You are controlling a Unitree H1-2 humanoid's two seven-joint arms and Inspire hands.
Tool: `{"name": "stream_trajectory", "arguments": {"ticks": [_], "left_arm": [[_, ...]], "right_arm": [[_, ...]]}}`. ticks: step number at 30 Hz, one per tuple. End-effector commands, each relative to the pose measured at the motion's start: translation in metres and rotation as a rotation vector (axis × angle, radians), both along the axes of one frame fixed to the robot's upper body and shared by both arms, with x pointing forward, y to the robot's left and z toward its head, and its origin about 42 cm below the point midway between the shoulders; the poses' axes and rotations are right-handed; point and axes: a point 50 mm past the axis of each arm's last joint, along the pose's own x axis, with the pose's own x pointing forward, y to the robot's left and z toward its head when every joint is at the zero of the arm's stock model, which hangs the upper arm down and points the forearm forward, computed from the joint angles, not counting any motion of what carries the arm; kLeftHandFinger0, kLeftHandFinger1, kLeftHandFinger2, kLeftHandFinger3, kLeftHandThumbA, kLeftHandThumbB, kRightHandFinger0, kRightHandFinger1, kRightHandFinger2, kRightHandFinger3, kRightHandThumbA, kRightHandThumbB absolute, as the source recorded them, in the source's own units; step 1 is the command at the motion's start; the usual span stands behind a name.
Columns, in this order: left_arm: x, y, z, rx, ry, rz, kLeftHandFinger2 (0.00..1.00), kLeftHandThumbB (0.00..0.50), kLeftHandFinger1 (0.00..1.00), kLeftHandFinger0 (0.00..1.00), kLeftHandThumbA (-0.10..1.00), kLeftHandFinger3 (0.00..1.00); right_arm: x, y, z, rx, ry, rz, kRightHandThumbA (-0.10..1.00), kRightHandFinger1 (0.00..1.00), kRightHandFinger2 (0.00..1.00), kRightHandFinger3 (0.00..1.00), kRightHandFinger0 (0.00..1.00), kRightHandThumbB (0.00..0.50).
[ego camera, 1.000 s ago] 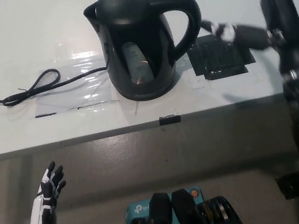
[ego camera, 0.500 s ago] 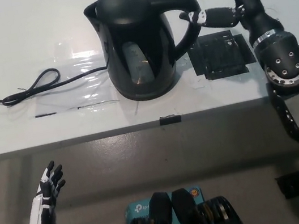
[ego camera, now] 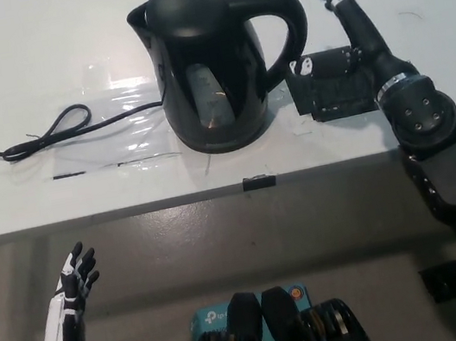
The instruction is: Use the right hand to grab the handle of the kettle from the base and place it on the right side
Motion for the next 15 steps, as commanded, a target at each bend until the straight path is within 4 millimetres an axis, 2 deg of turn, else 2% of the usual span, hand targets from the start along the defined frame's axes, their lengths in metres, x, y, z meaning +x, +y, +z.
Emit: {"name": "stream_trajectory", "arguments": {"ticks": [1, 7, 15], "left_arm": [[0.004, 0.002, 0.013, 0.009, -0.075, -0.003, 1.0, 0.5, 1.0, 1.0, 1.0, 1.0], [0.005, 0.001, 0.015, 0.015, -0.075, 0.001, 1.0, 0.5, 1.0, 1.0, 1.0, 1.0], [0.005, 0.002, 0.016, 0.01, -0.073, -0.011, 1.0, 0.5, 1.0, 1.0, 1.0, 1.0]], "right_arm": [[0.014, 0.006, 0.05, -0.024, -0.14, 0.013, 0.97, 1.0, 1.0, 1.0, 1.0, 0.325], [0.018, 0.011, 0.063, 0.014, -0.154, 0.026, 0.98, 1.0, 1.0, 1.0, 1.0, 0.346], [0.021, 0.016, 0.072, -0.006, -0.172, 0.029, 0.99, 1.0, 1.0, 1.0, 1.0, 0.328]]}}
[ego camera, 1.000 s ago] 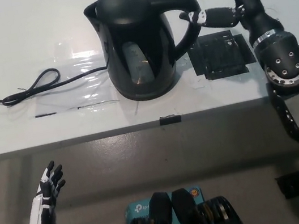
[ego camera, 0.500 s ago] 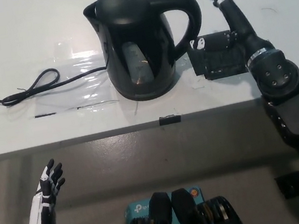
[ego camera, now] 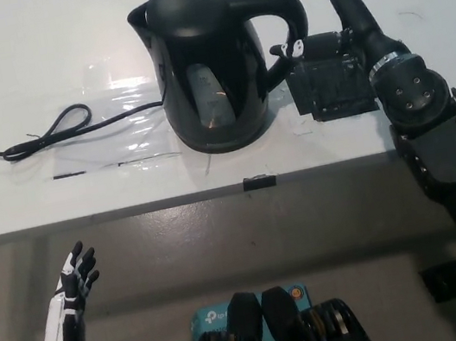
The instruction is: Use the right hand to grab the handle of the kettle from the base and place it on the right side
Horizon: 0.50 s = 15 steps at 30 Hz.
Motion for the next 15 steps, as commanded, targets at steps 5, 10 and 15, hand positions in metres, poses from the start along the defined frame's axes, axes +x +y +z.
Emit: {"name": "stream_trajectory", "arguments": {"ticks": [5, 10, 15], "left_arm": [[0.007, 0.002, 0.017, 0.017, -0.08, -0.01, 1.0, 0.5, 1.0, 1.0, 1.0, 1.0], [0.006, 0.002, 0.017, 0.013, -0.082, -0.011, 1.0, 0.5, 1.0, 1.0, 1.0, 1.0], [0.005, 0.002, 0.018, 0.008, -0.078, -0.014, 1.0, 0.5, 1.0, 1.0, 1.0, 1.0]], "right_arm": [[0.013, 0.011, 0.05, 0.011, -0.13, 0.014, 0.98, 1.0, 1.0, 1.0, 1.0, 0.321], [0.019, 0.014, 0.04, -0.015, -0.101, 0.001, 0.98, 1.0, 1.0, 1.0, 1.0, 0.325], [0.023, 0.015, 0.035, -0.014, -0.081, -0.006, 0.97, 1.0, 1.0, 1.0, 1.0, 0.314]]}}
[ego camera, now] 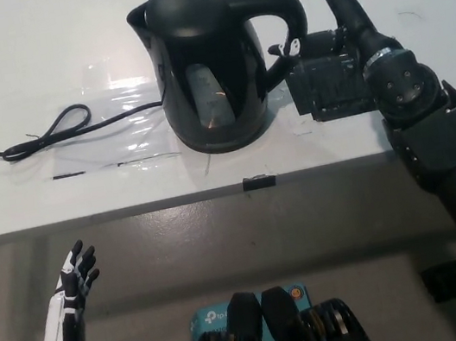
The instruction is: Use the right hand to grab the handle of the kettle from the base and place it on the right side
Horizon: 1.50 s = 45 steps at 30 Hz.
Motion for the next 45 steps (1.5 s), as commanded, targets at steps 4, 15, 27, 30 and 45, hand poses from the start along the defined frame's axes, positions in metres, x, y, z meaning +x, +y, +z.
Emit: {"name": "stream_trajectory", "arguments": {"ticks": [4, 15, 27, 30, 45], "left_arm": [[0.004, 0.002, 0.017, 0.017, -0.073, -0.007, 1.0, 0.5, 1.0, 1.0, 1.0, 1.0], [0.007, 0.004, 0.02, 0.013, -0.086, -0.01, 1.0, 0.5, 1.0, 1.0, 1.0, 1.0], [0.008, 0.005, 0.022, 0.012, -0.082, -0.016, 1.0, 0.5, 1.0, 1.0, 1.0, 1.0], [0.008, 0.005, 0.022, 0.011, -0.086, -0.014, 1.0, 0.5, 1.0, 1.0, 1.0, 1.0], [0.014, 0.005, 0.027, 0.012, -0.098, -0.012, 1.0, 0.5, 1.0, 1.0, 1.0, 1.0]], "right_arm": [[0.011, 0.014, 0.044, 0.012, -0.135, 0.014, 0.96, 1.0, 1.0, 1.0, 1.0, 0.319], [0.014, 0.029, 0.057, 0.062, -0.158, 0.035, 0.96, 1.0, 1.0, 1.0, 1.0, 0.327], [0.008, 0.044, 0.061, 0.151, -0.269, -0.017, 0.69, 1.0, 1.0, 1.0, 1.0, 0.233], [0.009, 0.048, 0.066, 0.104, -0.315, -0.086, 0.19, 0.43, 0.58, 0.66, 0.31, 0.194], [0.01, 0.06, 0.065, -0.088, -0.436, -0.214, -0.1, 0.27, 0.67, 0.8, 0.0, 0.157]]}}
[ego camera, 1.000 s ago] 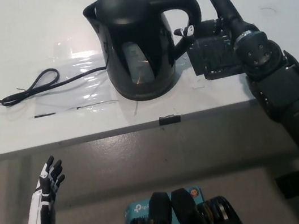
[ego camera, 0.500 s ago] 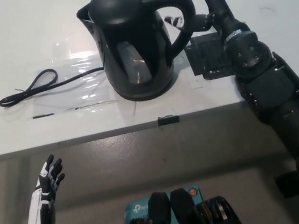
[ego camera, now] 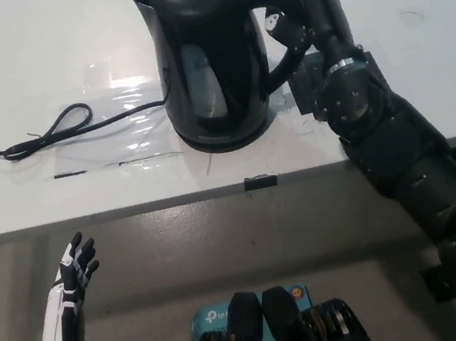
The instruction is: Use the right hand to grab the handle of the kettle from the base and place it on the right side
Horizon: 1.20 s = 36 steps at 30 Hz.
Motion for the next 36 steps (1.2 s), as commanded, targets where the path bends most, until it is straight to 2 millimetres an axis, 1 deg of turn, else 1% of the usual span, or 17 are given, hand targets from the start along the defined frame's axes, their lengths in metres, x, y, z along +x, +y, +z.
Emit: {"name": "stream_trajectory", "arguments": {"ticks": [1, 4, 8, 10, 12, 16, 19, 20, 21, 22, 23, 24, 25, 27, 30, 32, 36], "left_arm": [[0.007, 0.007, 0.018, 0.014, -0.07, 0.001, 1.0, 0.5, 1.0, 1.0, 1.0, 1.0], [0.008, 0.008, 0.019, 0.012, -0.067, -0.005, 1.0, 0.5, 1.0, 1.0, 1.0, 1.0], [0.007, 0.007, 0.018, 0.01, -0.066, -0.009, 1.0, 0.5, 1.0, 1.0, 1.0, 1.0], [0.007, 0.007, 0.017, 0.01, -0.065, -0.011, 1.0, 0.5, 1.0, 1.0, 1.0, 1.0], [0.008, 0.008, 0.016, 0.008, -0.063, -0.01, 1.0, 0.5, 1.0, 1.0, 1.0, 1.0], [0.008, 0.007, 0.016, 0.008, -0.056, -0.005, 1.0, 0.5, 1.0, 1.0, 1.0, 1.0], [0.008, 0.007, 0.017, 0.01, -0.055, -0.009, 1.0, 0.5, 1.0, 1.0, 1.0, 1.0], [0.009, 0.008, 0.017, 0.009, -0.057, -0.009, 1.0, 0.5, 1.0, 1.0, 1.0, 1.0], [0.008, 0.008, 0.016, 0.01, -0.058, -0.009, 1.0, 0.5, 1.0, 1.0, 1.0, 1.0], [0.008, 0.008, 0.016, 0.01, -0.058, -0.008, 1.0, 0.5, 1.0, 1.0, 1.0, 1.0], [0.008, 0.009, 0.016, 0.011, -0.057, -0.004, 1.0, 0.5, 1.0, 1.0, 1.0, 1.0], [0.007, 0.01, 0.015, 0.011, -0.055, -0.001, 1.0, 0.5, 1.0, 1.0, 1.0, 1.0], [0.006, 0.01, 0.015, 0.007, -0.052, -0.001, 1.0, 0.5, 1.0, 1.0, 1.0, 1.0], [0.007, 0.009, 0.014, 0.004, -0.057, -0.004, 1.0, 0.5, 1.0, 1.0, 1.0, 1.0], [0.007, 0.008, 0.014, -0.001, -0.052, -0.005, 1.0, 0.5, 1.0, 1.0, 1.0, 1.0], [0.007, 0.008, 0.014, 0.007, -0.056, 0.002, 1.0, 0.5, 1.0, 1.0, 1.0, 1.0], [0.006, 0.008, 0.013, 0.007, -0.051, 0.007, 1.0, 0.5, 1.0, 1.0, 1.0, 1.0]], "right_arm": [[0.007, 0.012, 0.061, -0.01, -0.241, -0.048, -0.1, 0.27, 0.67, 0.81, 0.0, 0.156], [0.008, 0.01, 0.06, 0.005, -0.254, -0.061, -0.1, 0.28, 0.67, 0.79, 0.0, 0.168], [0.007, 0.01, 0.069, 0.095, -0.276, -0.069, -0.1, 0.3, 0.69, 0.78, 0.0, 0.125], [0.007, 0.01, 0.074, 0.123, -0.296, -0.078, -0.1, 0.29, 0.7, 0.77, 0.0, 0.12], [0.007, 0.008, 0.088, 0.178, -0.34, -0.095, -0.1, 0.25, 0.68, 0.71, 0.0, 0.138], [0.004, 0.002, 0.118, 0.249, -0.429, -0.106, -0.1, 0.21, 0.68, 0.68, 0.0, 0.123], [0.0, -0.011, 0.138, 0.296, -0.49, -0.116, -0.1, 0.18, 0.65, 0.66, 0.0, 0.118], [-0.003, -0.023, 0.147, 0.31, -0.519, -0.134, -0.1, 0.21, 0.68, 0.69, 0.0, 0.122], [-0.003, -0.026, 0.148, 0.308, -0.527, -0.138, -0.1, 0.27, 0.68, 0.71, 0.02, 0.123], [-0.004, -0.034, 0.15, 0.303, -0.551, -0.147, -0.1, 0.22, 0.61, 0.68, 0.0, 0.126], [-0.005, -0.042, 0.152, 0.303, -0.566, -0.153, -0.1, 0.05, 0.54, 0.64, 0.0, 0.121], [-0.006, -0.047, 0.154, 0.308, -0.566, -0.158, -0.1, 0.01, 0.5, 0.61, 0.0, 0.119], [-0.006, -0.056, 0.155, 0.313, -0.563, -0.171, -0.1, 0.0, 0.43, 0.51, 0.0, 0.126], [-0.005, -0.072, 0.156, 0.341, -0.556, -0.186, -0.1, 0.0, 0.42, 0.47, 0.0, 0.145], [-0.006, -0.09, 0.152, 0.311, -0.548, -0.255, -0.1, 0.05, 0.55, 0.56, 0.0, 0.145], [-0.005, -0.101, 0.146, 0.296, -0.574, -0.248, -0.1, 0.01, 0.52, 0.52, 0.0, 0.133], [-0.003, -0.114, 0.134, 0.3, -0.562, -0.271, -0.1, 0.0, 0.5, 0.54, 0.0, 0.15]]}}
